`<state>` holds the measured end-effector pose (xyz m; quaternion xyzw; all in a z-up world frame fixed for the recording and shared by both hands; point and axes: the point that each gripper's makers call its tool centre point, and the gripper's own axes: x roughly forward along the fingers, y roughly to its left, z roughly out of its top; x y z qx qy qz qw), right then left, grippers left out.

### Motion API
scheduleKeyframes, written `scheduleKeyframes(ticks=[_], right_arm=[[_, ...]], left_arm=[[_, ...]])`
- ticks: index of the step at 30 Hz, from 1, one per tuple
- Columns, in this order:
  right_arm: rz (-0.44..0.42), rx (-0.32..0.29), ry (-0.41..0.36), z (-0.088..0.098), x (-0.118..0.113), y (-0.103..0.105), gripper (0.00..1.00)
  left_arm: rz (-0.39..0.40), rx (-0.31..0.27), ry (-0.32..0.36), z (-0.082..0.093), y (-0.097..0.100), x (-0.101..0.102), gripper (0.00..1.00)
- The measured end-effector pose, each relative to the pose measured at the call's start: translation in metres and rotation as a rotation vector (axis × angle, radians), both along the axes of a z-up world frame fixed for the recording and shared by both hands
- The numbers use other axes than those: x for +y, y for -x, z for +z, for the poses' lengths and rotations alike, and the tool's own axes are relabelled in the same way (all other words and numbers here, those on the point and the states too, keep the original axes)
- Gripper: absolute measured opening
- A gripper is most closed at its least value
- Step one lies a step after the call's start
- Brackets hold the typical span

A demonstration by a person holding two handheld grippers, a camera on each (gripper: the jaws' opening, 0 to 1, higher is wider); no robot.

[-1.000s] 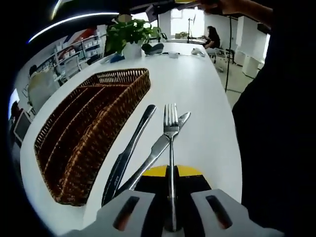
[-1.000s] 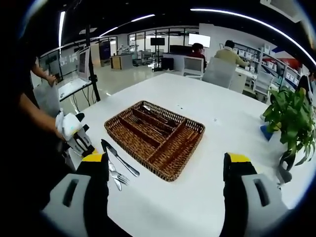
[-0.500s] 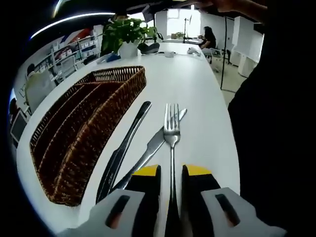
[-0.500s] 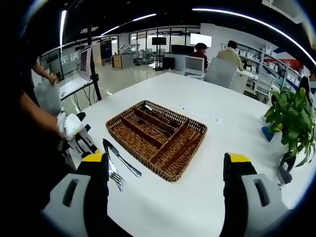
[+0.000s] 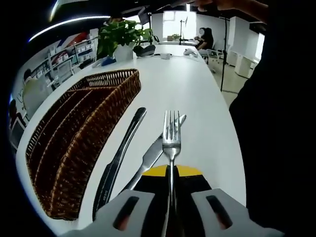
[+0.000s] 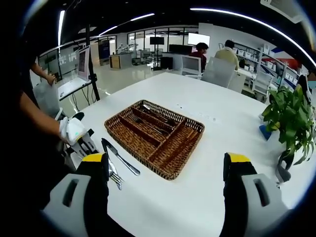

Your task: Arrange the knives, forks, and spoons in their matching storage slots by inserting each utensil handle-first until every utensil is classified and aligned in the correct compartment

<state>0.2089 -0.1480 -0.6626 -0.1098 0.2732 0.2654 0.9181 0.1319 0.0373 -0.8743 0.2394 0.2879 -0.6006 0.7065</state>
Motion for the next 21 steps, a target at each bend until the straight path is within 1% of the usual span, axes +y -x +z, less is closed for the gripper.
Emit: scheduleKeyframes(ticks=[2, 4, 6, 8, 11, 14, 18, 21], right_arm=[[-0.007, 0.005, -0.008, 0.000, 0.000, -0.002, 1.00], [0.001, -0.006, -0.010, 0.004, 0.004, -0.005, 1.00], [0.009, -0.016, -0.007, 0.006, 0.007, -0.005, 1.00], [0.007, -0.017, -0.016, 0.005, 0.007, -0.004, 1.00], [0.012, -0.007, -0.009, 0.001, 0.007, -0.003, 1.00], [0.010, -0.015, -0.021, 0.002, 0.007, -0.005, 1.00], [0.029, -0.013, -0.005, 0.002, 0.010, -0.005, 1.00], [0.021, -0.023, -0.010, 0.007, 0.007, -0.008, 1.00]], left_arm=[[0.016, 0.003, -0.001, -0.001, -0.002, 0.001, 0.02], [0.029, -0.009, -0.003, 0.001, -0.004, 0.003, 0.01], [0.044, 0.005, 0.024, 0.010, -0.007, 0.003, 0.01], [0.043, 0.000, 0.022, 0.019, -0.010, 0.004, 0.01], [0.028, -0.005, 0.034, 0.030, -0.012, 0.004, 0.01], [-0.006, -0.019, 0.014, 0.036, -0.013, 0.005, 0.01], [-0.035, -0.028, 0.004, 0.044, -0.014, 0.007, 0.01], [-0.068, -0.036, -0.006, 0.050, -0.014, 0.008, 0.00]])
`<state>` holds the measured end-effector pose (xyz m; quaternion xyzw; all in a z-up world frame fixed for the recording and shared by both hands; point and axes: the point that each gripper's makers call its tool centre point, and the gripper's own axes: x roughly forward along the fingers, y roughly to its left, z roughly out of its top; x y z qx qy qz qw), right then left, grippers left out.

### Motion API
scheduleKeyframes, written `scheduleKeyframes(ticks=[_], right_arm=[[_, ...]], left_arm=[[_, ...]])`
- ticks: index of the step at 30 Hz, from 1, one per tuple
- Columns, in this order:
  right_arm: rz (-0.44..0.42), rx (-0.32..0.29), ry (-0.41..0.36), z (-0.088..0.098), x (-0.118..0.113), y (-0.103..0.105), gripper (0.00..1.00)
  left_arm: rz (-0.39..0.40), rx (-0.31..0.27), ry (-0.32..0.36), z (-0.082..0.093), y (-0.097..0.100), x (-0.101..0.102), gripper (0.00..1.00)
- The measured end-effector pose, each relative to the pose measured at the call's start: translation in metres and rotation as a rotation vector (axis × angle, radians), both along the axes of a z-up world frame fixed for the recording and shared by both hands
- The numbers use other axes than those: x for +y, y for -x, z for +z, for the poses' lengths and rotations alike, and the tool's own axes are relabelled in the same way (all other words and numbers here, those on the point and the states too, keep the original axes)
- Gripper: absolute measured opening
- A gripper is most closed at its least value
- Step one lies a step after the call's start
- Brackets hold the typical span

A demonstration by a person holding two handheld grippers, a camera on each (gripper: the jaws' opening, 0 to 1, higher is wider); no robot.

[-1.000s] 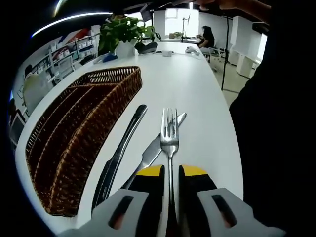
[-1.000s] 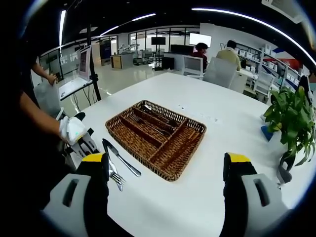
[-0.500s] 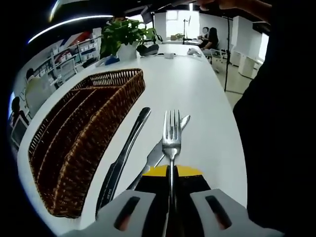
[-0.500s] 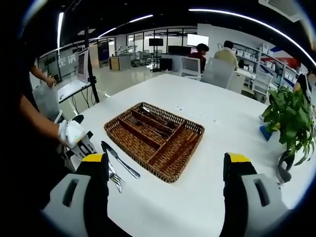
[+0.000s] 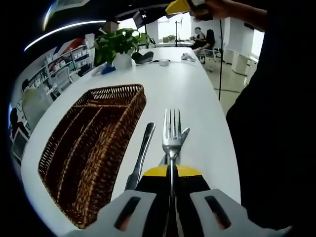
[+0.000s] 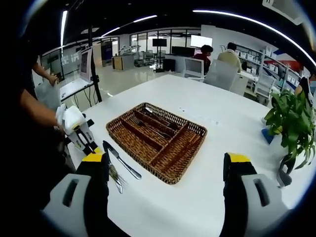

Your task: Arrange the knives, forks, and spoons in their matching storage slots by inserting each utensil handle-first until every utensil is classified and aligned in the correct compartment

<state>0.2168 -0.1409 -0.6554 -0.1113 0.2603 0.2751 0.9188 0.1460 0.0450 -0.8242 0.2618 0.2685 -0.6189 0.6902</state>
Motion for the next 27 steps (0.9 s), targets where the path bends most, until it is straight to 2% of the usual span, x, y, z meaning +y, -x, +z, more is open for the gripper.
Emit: scheduleKeyframes(ticks=[9, 12, 20, 27], right_arm=[[0.004, -0.006, 0.003, 0.000, 0.000, -0.002, 1.00], [-0.021, -0.010, -0.019, 0.002, -0.005, -0.005, 1.00], [-0.011, -0.014, -0.021, 0.001, 0.000, -0.004, 1.00], [-0.021, -0.025, -0.023, 0.005, -0.007, -0.005, 1.00]], left_arm=[[-0.077, -0.040, -0.021, 0.023, -0.009, -0.001, 0.00], [-0.094, -0.043, -0.023, 0.032, -0.013, -0.002, 0.00], [-0.123, -0.044, -0.056, 0.047, -0.023, -0.002, 0.00], [-0.136, -0.051, -0.102, 0.070, -0.038, 0.000, 0.00]])
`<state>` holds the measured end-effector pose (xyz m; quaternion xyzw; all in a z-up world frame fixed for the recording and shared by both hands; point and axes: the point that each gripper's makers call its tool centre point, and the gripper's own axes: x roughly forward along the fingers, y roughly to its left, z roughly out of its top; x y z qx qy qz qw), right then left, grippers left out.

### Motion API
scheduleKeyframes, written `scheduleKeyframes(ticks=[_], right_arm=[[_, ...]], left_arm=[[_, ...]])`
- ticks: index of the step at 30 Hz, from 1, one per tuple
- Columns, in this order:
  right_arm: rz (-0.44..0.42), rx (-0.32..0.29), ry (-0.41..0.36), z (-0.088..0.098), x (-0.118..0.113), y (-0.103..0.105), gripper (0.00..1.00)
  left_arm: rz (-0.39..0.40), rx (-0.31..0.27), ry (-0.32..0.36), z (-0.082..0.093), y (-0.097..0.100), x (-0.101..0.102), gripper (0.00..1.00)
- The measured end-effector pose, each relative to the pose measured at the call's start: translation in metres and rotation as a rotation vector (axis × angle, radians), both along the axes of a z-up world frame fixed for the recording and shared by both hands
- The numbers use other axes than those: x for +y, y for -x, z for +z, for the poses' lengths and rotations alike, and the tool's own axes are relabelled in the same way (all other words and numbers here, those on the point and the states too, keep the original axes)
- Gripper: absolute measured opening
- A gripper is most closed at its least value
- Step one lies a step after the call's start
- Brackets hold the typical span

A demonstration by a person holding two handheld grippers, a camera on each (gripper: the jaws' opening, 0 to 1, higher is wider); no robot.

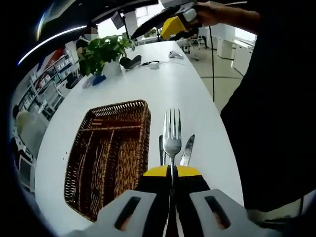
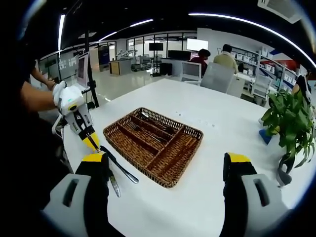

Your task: Arrange the knives, forks, and spoons in their matching storage slots by inserting each utensil handle-first until every utensil is classified and aligned in the correct compartment

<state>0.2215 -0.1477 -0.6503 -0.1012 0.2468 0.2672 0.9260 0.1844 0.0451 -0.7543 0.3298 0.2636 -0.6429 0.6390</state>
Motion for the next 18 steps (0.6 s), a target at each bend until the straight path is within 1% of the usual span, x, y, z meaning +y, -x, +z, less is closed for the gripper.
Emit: scheduleKeyframes(ticks=[5, 12, 18], right_arm=[[-0.005, -0.010, -0.002, 0.004, -0.002, -0.001, 1.00], [-0.012, -0.020, -0.006, 0.007, -0.003, -0.001, 1.00], [-0.012, -0.021, -0.012, 0.008, -0.003, 0.000, 1.00]], left_arm=[[0.006, -0.006, -0.016, 0.019, -0.012, 0.000, 0.00], [0.000, -0.027, -0.008, 0.048, -0.023, -0.004, 0.00], [-0.020, -0.039, -0.029, 0.055, -0.025, -0.004, 0.00]])
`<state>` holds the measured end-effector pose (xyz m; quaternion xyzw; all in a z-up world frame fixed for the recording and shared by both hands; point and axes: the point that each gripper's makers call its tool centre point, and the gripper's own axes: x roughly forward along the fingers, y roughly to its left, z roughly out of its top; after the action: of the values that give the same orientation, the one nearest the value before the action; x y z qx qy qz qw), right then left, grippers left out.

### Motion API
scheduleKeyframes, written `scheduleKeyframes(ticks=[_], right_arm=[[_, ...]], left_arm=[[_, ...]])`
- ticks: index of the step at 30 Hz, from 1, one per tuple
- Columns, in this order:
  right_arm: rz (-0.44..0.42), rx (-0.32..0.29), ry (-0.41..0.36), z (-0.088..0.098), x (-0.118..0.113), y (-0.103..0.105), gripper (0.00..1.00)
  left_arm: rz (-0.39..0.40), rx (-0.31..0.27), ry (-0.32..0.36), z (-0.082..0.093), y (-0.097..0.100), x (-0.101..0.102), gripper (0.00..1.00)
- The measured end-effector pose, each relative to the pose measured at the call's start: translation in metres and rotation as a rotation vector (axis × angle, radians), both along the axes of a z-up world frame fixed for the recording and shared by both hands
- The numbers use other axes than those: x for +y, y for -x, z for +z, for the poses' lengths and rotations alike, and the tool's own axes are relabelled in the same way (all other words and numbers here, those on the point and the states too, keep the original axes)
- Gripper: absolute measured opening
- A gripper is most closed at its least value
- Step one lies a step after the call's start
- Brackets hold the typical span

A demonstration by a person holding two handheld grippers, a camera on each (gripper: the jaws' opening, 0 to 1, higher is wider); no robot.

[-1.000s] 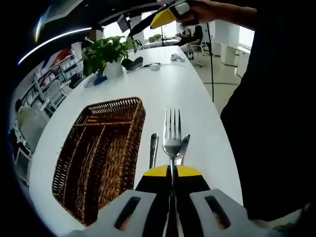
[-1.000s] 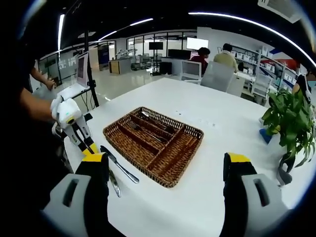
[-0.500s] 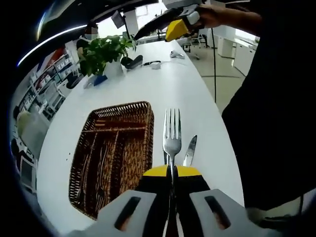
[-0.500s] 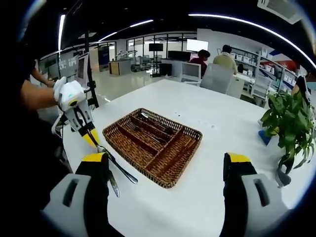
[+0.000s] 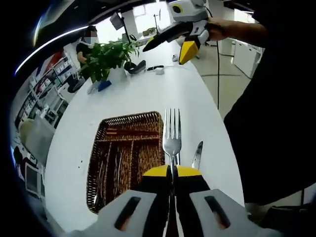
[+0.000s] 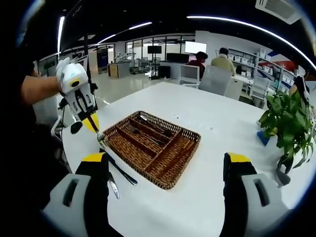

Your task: Arrange the knives, forks, and spoons in their matching storage slots by inserting each utensil handle-first until every utensil is classified and aligned in the correct compartment

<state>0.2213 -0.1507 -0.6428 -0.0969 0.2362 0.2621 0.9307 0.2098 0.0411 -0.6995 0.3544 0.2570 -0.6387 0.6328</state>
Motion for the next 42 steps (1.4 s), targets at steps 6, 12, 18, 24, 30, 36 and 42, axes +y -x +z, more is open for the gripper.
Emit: scheduleKeyframes(ticks=[6, 12, 18, 24, 30, 36, 42], right_arm=[[-0.001, 0.000, -0.003, -0.001, 0.000, 0.000, 1.00], [0.000, 0.005, 0.001, -0.003, 0.000, -0.001, 1.00], [-0.004, 0.004, -0.003, -0.002, -0.001, -0.002, 1.00], [-0.004, 0.004, -0.002, -0.002, 0.000, -0.003, 1.00], [0.000, 0.009, 0.002, -0.003, 0.000, -0.002, 1.00], [-0.004, 0.009, -0.002, -0.001, -0.001, -0.004, 1.00], [-0.002, 0.018, 0.000, -0.004, 0.001, -0.003, 1.00]], left_arm=[[-0.009, -0.018, -0.003, 0.004, -0.008, -0.001, 0.00], [-0.016, -0.034, -0.012, 0.007, -0.022, -0.003, 0.00], [-0.012, -0.053, -0.017, 0.011, -0.039, -0.005, 0.00], [-0.001, -0.080, -0.032, 0.012, -0.064, -0.005, 0.00], [0.025, -0.084, -0.020, 0.018, -0.087, -0.005, 0.00], [0.029, -0.106, -0.034, 0.020, -0.105, -0.006, 0.01], [0.034, -0.122, -0.034, 0.017, -0.125, -0.008, 0.01]])
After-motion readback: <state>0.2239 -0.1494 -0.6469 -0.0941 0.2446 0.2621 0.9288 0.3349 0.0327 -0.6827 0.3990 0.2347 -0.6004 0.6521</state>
